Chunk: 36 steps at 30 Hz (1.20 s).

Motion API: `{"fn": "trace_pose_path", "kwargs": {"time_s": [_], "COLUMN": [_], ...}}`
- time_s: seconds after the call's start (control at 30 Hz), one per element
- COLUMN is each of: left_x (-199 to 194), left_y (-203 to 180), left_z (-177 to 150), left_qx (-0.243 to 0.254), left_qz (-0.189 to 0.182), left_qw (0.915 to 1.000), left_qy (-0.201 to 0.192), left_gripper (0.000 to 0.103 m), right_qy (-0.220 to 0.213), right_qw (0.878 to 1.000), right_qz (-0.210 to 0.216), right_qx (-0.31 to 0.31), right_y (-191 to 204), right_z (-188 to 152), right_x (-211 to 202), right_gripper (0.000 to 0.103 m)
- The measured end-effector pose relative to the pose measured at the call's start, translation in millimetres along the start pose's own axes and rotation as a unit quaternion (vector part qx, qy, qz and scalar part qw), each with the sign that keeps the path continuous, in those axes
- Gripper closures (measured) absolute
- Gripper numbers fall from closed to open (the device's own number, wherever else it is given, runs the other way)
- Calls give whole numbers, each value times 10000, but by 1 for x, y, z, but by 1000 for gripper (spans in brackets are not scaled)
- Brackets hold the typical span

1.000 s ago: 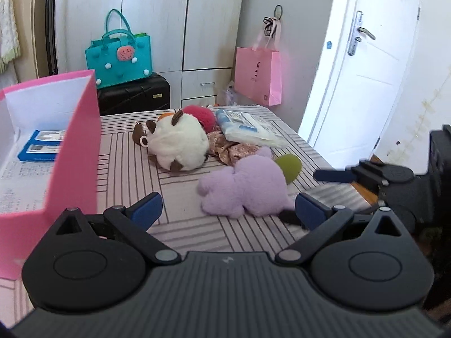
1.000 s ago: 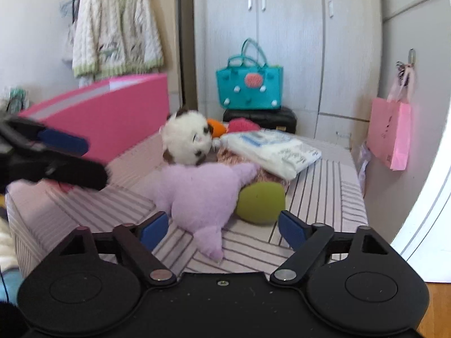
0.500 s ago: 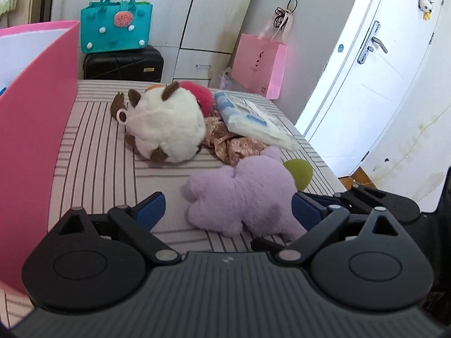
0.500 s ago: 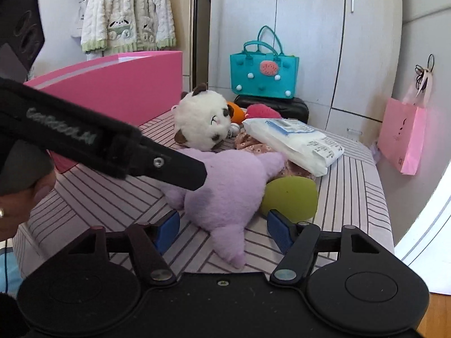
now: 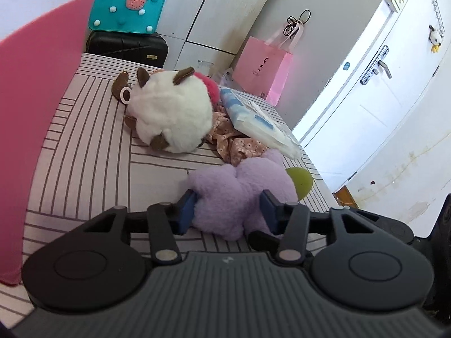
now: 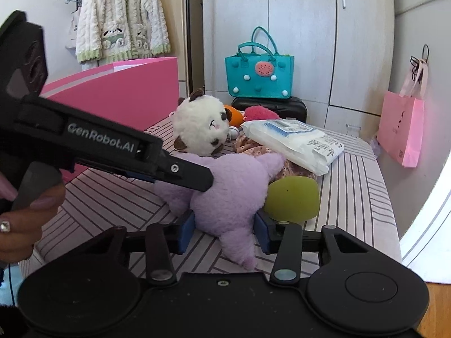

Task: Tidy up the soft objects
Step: 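Lift the lilac plush toy with the right tool toward the pink box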

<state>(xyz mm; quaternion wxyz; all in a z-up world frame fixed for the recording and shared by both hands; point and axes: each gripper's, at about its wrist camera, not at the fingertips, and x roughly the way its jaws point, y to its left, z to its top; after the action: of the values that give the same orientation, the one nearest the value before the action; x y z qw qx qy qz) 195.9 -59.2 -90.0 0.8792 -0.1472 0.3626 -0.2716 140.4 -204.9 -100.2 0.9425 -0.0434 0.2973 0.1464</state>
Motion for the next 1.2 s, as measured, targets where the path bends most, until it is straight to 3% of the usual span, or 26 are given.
{"fn": "trace_pose_path", "kwargs": {"time_s": [0.47, 0.73, 1.03, 1.2], "left_x": [-14, -25, -29, -30], "left_y": [-3, 0, -8, -6], "left_z": [-3, -1, 5, 5], "left_qx": [-65, -112, 100, 34], "left_qz": [64, 43, 266, 167], "left_qw": [9999, 9993, 9950, 9946], "left_qy": [93, 365, 960, 1021], "left_gripper": [66, 66, 66, 66], "right_qy": [121, 285, 639, 655], "right_qw": [9998, 9993, 9966, 9957], "right_qz": [-45, 232, 525, 632], "right_qx": [-125, -100, 27, 148], "right_y": [9, 11, 10, 3], "right_z": [6, 13, 15, 15], "right_x": [-8, -12, -14, -17], "right_gripper": [51, 51, 52, 52]}}
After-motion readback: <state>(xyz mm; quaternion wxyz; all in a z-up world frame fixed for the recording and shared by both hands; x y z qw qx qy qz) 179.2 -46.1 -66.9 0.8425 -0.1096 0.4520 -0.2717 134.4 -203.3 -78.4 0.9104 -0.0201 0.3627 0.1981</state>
